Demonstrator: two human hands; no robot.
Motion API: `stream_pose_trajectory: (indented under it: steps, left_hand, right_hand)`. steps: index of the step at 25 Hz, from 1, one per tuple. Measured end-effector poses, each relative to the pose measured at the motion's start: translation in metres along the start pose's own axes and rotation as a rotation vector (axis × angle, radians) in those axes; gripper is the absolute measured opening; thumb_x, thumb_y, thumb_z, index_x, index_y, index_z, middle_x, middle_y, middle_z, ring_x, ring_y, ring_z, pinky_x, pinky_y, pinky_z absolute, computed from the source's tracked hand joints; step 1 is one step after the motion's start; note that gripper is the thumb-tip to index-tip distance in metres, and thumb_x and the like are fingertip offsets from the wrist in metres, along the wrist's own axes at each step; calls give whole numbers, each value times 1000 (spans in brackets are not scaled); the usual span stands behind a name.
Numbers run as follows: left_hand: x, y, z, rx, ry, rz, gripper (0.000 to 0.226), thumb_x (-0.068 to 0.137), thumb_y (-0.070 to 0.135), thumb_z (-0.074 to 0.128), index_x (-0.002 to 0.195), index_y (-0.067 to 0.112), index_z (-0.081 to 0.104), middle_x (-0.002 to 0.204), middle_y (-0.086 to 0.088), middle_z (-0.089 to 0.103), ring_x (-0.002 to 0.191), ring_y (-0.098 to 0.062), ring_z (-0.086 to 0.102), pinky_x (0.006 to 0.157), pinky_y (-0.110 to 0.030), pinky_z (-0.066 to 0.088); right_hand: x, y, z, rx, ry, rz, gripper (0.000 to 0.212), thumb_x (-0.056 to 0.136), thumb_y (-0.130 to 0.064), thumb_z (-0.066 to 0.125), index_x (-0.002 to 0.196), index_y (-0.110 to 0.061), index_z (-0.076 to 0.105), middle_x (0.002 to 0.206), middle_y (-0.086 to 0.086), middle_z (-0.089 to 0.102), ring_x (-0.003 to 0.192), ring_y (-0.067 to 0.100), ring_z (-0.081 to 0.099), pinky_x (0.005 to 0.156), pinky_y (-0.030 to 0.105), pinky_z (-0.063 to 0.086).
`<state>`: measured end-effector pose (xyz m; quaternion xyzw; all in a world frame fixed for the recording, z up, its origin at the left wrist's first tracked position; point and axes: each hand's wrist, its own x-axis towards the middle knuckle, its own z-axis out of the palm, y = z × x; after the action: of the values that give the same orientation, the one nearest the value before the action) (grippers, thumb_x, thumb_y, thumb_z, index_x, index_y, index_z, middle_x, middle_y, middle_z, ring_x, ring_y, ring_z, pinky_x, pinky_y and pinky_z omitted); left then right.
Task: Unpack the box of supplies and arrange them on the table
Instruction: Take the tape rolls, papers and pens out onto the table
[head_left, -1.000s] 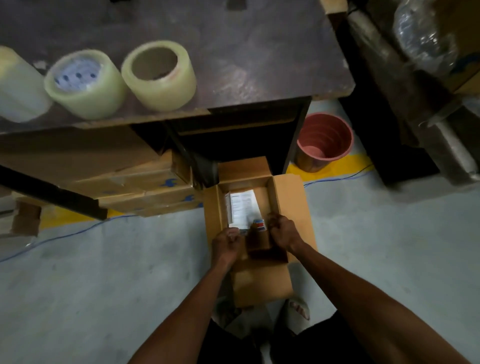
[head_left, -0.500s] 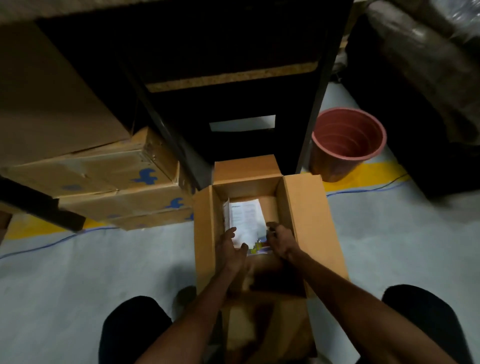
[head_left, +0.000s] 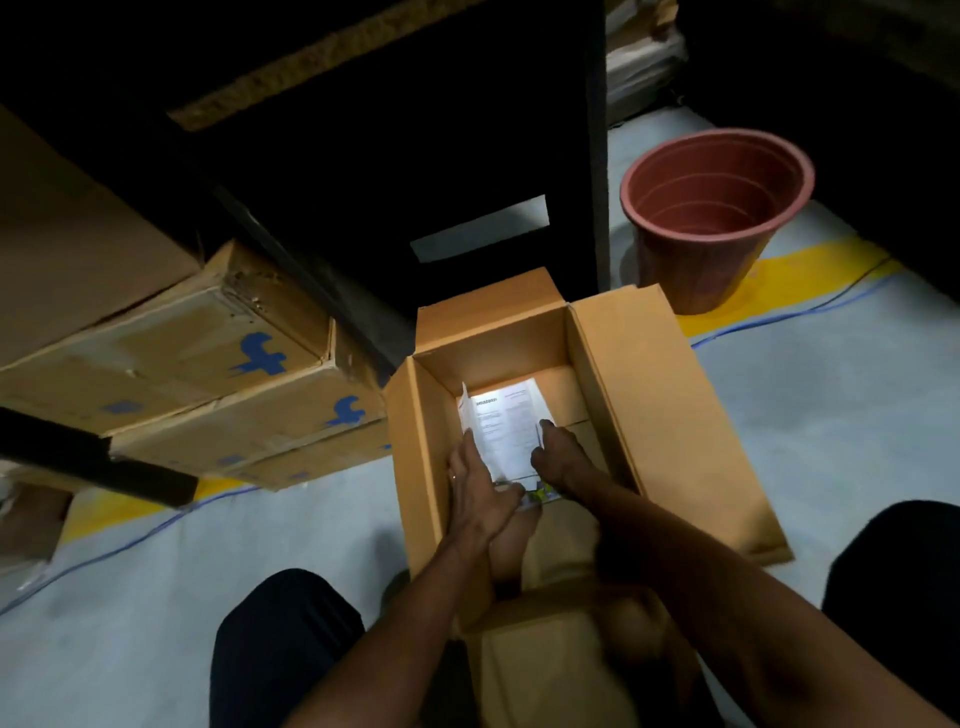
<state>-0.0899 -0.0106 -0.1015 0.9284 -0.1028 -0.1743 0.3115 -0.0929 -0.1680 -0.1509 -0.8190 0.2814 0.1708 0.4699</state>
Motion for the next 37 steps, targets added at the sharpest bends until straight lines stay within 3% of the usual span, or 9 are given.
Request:
stream_pose_trajectory:
  steps: [2, 5, 15, 19, 22, 25, 29, 32, 37]
  left_hand:
    - [7, -2, 4, -78, -20, -85, 103, 59, 23, 79, 148, 19, 25, 137, -8, 39, 128, -23, 37, 107, -38, 42]
    - [16, -3, 11, -282, 2, -250, 89, 52, 28, 80, 129, 24, 36, 121, -6, 53, 113, -26, 59, 81, -45, 61]
    - [25, -20, 32, -503, -13, -204, 66, 62, 15, 61, 126, 29, 56, 115, 2, 68, 104, -17, 67, 80, -41, 62]
    - [23, -13, 28, -564, -30, -314, 56, 58, 10, 54, 113, 21, 60, 104, -4, 70, 94, -25, 68, 65, -38, 62]
    - [30, -20, 35, -465, -62, -353, 57, 55, 12, 56, 110, 25, 57, 103, -1, 67, 92, -26, 66, 64, -40, 63]
    - [55, -56, 65, -338, -106, -368, 65, 56, 30, 55, 121, 38, 54, 117, 2, 61, 106, -28, 62, 79, -49, 61]
    - [49, -50, 66, -373, -143, -383, 38, 59, 42, 58, 96, 36, 59, 111, -2, 61, 104, -30, 63, 85, -50, 58]
    - [41, -34, 53, -445, -180, -386, 45, 65, 66, 56, 104, 45, 58, 114, 1, 63, 105, -29, 65, 80, -47, 61]
    - [33, -18, 36, -499, -151, -385, 44, 70, 42, 59, 114, 40, 50, 119, 0, 62, 106, -27, 63, 78, -43, 62]
  right_hand:
    - [2, 1, 6, 22, 2, -6, 41, 70, -29, 43, 110, -19, 45, 113, 11, 61, 97, 35, 62, 87, 42, 55]
    - [11, 4, 14, 77, 17, 14, 38, 67, -32, 44, 103, -21, 46, 109, 8, 63, 95, 34, 62, 88, 45, 55]
    - [16, 2, 23, 303, 11, -29, 50, 71, -33, 46, 117, -16, 51, 119, 10, 64, 105, 31, 61, 94, 41, 54]
    - [12, -10, 25, 390, 9, -31, 39, 85, -30, 51, 121, -14, 46, 119, 10, 64, 104, 30, 64, 92, 44, 56]
    - [24, -10, 33, 516, -11, 41, 60, 87, -50, 53, 133, -14, 43, 128, 8, 61, 111, 30, 63, 97, 47, 54]
    - [52, 2, 52, 595, -48, 92, 98, 66, -85, 54, 137, -18, 49, 132, 3, 63, 116, 30, 63, 101, 51, 51]
    - [49, -9, 57, 579, -64, 41, 77, 65, -70, 71, 122, -20, 61, 114, 3, 72, 101, 25, 70, 93, 48, 58]
    - [39, -19, 57, 442, -32, -1, 56, 85, -42, 71, 128, -15, 48, 118, 1, 62, 107, 22, 62, 96, 40, 55]
    - [33, -18, 61, 365, 74, -97, 34, 97, -28, 59, 127, -15, 48, 124, 7, 61, 114, 26, 61, 97, 40, 54]
